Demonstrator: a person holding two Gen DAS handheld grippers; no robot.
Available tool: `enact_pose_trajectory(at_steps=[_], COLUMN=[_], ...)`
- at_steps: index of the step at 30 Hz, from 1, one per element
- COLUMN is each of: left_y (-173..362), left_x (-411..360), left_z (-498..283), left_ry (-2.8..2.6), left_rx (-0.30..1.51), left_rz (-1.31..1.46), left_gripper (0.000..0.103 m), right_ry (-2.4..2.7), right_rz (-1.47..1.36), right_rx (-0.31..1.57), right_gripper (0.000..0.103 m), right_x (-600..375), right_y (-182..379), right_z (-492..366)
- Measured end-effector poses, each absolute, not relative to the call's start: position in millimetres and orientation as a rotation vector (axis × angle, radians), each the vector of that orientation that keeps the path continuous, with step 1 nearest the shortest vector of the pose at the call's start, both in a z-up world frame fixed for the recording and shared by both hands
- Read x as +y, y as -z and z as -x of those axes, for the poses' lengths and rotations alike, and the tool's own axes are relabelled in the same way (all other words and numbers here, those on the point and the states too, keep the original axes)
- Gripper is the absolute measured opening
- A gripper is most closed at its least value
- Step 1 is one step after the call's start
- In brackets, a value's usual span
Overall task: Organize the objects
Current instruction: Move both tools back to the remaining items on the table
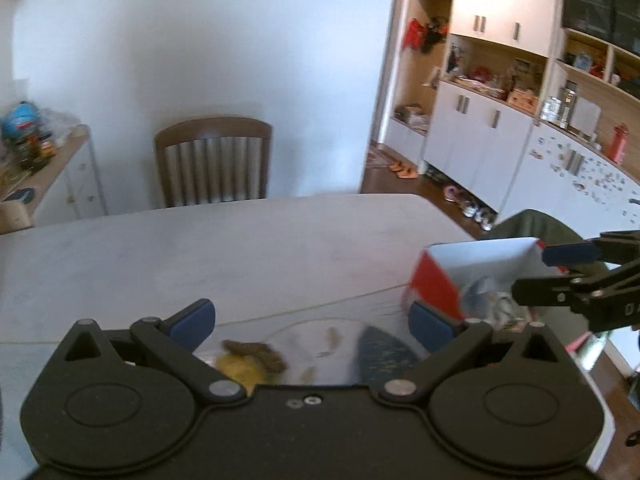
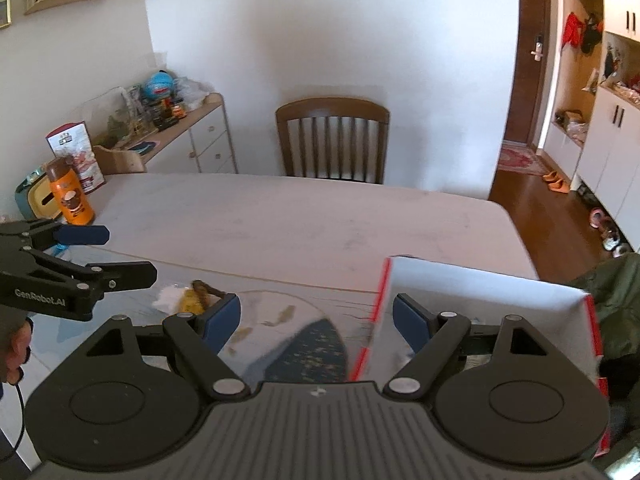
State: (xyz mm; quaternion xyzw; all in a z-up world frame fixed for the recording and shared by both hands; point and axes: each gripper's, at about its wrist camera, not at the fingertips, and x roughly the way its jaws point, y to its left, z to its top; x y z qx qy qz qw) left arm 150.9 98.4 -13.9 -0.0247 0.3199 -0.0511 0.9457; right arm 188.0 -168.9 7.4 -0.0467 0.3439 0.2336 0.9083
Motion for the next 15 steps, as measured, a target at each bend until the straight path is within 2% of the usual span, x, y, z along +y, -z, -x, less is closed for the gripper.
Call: enact_pose_trajectory(at_steps=[15], left_y=[69.9], left_x=[172.3], left_z=[-154.8], left_ry=[0.061], left_rx=[0.710], left_rz=[0.069], left_gripper=[0.103], right_ry=[-0.531], right_rz=[0.112], right_rx=[0.794], right_gripper=[0.083], right_x=[-70.9], right_y=[31.5], right_z=[-220.3])
